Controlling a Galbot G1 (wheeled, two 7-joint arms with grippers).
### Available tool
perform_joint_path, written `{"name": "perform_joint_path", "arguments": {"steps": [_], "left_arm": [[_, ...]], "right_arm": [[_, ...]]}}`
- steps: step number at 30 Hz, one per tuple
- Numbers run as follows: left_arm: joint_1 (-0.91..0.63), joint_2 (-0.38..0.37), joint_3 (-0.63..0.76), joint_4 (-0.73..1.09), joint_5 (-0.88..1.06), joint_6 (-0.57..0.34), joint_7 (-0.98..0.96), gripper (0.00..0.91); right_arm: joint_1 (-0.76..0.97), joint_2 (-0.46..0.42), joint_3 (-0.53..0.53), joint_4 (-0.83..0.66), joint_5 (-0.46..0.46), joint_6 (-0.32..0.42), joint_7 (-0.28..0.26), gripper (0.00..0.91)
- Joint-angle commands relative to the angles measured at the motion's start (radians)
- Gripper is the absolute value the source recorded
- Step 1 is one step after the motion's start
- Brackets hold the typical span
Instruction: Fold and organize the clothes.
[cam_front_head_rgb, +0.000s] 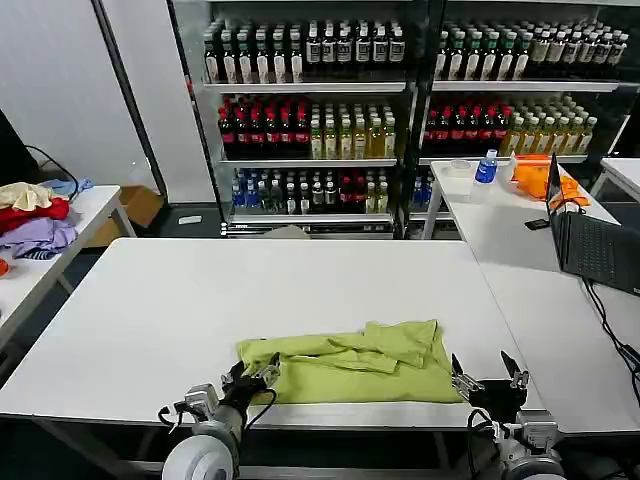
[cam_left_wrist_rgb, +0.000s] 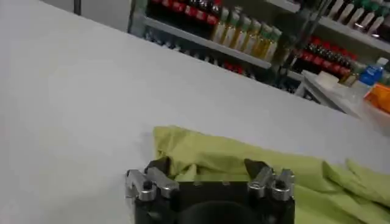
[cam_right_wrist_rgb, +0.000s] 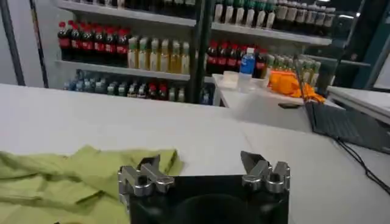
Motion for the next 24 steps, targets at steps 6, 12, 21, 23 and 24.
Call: {"name": "perform_joint_path", "arguments": {"steps": [6,12,21,23,24], "left_arm": [[-0.029,0.002,-0.009,0.045,-0.024,0.005,0.003,0.121],[-0.025,0.003,-0.015,0.032,-0.055,0.002,0.010,0.071],[-0.016,0.006,-0.055,0.010,-0.160,0.007,0.019,0.050],[-0.014,0.016,-0.084,-0.018,-0.187,0.010,0.019,0.050],[-0.015,0.026,-0.099,-0.023,-0.199,0.014,0.019,0.050]], "right_arm": [[-0.005,0.000,0.001,0.005,0.000,0.000,0.002,0.907],[-0.010,-0.001,0.002,0.010,0.000,-0.001,0.003,0.907],[-0.015,-0.006,0.009,0.022,0.004,-0.002,0.005,0.907],[-0.017,-0.007,0.011,0.025,0.005,-0.002,0.005,0.907],[-0.018,-0.007,0.012,0.026,0.005,-0.002,0.005,0.907]]}}
